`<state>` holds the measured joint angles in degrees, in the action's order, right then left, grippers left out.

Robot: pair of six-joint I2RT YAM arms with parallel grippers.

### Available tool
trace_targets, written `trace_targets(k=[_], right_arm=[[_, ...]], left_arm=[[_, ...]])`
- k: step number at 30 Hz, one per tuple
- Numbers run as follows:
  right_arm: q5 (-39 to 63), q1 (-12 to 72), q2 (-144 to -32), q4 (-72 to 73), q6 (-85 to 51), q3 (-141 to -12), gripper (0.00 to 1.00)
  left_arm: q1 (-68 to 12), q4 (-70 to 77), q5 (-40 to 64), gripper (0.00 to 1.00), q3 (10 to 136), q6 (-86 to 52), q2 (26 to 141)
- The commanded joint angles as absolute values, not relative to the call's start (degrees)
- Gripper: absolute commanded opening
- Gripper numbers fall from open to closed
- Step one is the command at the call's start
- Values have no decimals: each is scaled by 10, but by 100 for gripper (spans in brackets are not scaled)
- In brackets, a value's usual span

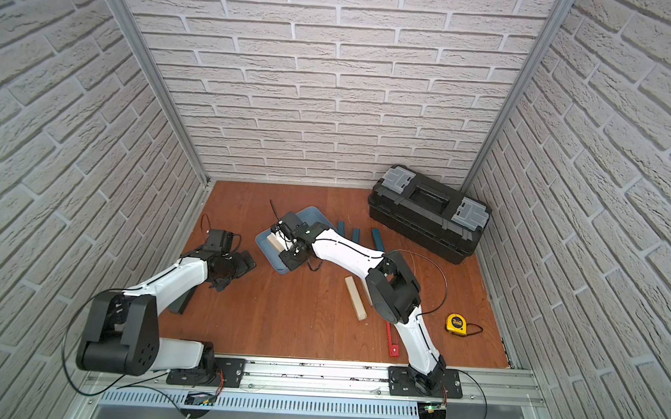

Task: Put the pruning pliers into the storage box
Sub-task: Place the pruning pliers in the storage box.

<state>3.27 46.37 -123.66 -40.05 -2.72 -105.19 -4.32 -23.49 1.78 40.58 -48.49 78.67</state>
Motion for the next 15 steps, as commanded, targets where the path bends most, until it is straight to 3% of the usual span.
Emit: trace_targets(k=[1, 15], right_arm=[[46, 459, -1245, -403, -21, -1091, 3], [56, 458, -1331, -401, -52, -1187, 3]], left_arm=[[-35, -215, 29, 98, 423, -470, 801], [-24, -199, 40, 98, 438, -461, 828]])
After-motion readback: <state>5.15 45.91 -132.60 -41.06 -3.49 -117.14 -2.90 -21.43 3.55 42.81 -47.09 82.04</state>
